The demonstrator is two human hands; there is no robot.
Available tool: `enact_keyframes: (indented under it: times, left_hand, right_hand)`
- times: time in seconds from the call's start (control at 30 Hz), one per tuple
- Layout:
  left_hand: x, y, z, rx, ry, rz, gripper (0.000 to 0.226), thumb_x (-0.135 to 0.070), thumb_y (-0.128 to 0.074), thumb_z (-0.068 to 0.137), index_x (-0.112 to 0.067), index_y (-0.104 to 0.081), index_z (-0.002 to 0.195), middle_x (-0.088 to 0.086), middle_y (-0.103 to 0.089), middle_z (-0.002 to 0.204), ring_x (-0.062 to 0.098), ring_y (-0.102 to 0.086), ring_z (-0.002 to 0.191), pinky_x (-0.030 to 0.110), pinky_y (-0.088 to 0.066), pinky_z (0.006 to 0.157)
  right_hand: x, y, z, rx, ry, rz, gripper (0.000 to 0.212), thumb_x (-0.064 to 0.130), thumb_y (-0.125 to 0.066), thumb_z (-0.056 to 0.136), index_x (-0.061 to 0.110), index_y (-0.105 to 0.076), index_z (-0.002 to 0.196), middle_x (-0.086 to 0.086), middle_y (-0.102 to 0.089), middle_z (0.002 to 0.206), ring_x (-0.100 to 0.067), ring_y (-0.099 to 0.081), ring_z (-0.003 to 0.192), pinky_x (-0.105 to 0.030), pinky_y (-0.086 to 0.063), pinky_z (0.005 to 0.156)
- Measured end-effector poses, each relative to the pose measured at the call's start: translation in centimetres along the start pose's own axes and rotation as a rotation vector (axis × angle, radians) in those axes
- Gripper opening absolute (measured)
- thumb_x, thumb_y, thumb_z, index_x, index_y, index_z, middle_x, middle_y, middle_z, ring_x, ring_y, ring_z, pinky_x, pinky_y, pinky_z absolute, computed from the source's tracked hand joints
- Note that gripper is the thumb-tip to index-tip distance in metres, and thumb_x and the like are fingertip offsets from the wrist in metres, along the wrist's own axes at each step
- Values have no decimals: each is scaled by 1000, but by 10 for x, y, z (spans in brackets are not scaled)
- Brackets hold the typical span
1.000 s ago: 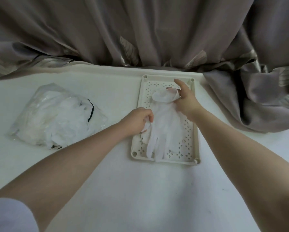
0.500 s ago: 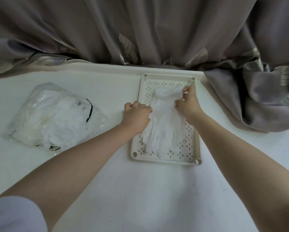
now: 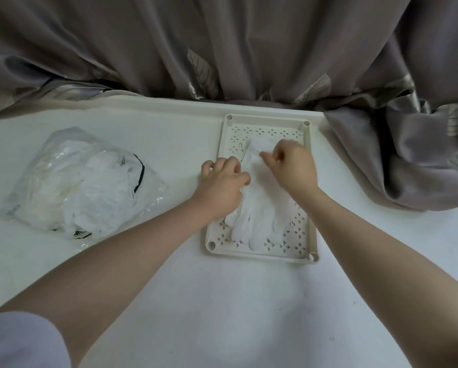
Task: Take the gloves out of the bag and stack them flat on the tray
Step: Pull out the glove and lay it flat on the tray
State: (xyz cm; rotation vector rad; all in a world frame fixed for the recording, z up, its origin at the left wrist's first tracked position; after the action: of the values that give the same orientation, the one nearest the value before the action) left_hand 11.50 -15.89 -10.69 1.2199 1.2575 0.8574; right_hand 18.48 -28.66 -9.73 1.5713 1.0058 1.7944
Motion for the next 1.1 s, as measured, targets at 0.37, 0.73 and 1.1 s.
enact_keyframes:
  times: [0.37, 0.73, 1.1]
  left_hand:
    - [7, -20, 1, 147, -68, 181, 74, -74, -59, 66, -25, -48, 121, -5, -46, 120, 18, -33, 121, 39, -16, 101]
    - [49, 40, -52, -211, -146, 68, 39, -32, -38, 80, -14, -70, 92, 6, -61, 108, 26, -43, 112, 39, -28, 91]
    - [185, 68, -136, 52, 242, 248, 33, -36, -58, 89, -32, -60, 121, -2, 18, 157, 34, 20, 142, 51, 10, 113]
  right_hand:
    - [3, -48, 8, 566, 19, -447, 73, 43, -38, 99, 20, 6, 152, -3, 15, 159, -26, 2, 147, -47, -12, 116]
    - [100, -30, -29, 266, 287, -51, 24, 11, -50, 93, 6, -64, 111, -11, -51, 129, -27, -50, 117, -29, -39, 94]
    - [210, -137, -91, 733, 313, -69, 36, 7, -37, 100, 6, -52, 132, -8, -52, 137, -26, -46, 126, -17, -28, 91]
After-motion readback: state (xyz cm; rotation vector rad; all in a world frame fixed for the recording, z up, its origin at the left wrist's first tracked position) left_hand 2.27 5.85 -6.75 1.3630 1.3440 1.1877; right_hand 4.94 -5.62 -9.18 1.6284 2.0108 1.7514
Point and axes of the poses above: each hand's wrist, its own z-axis towards the middle knuckle, its own y-axis out of the back of the hand, x = y × z, the point moved 7 cm from there along z, towards the middle knuckle
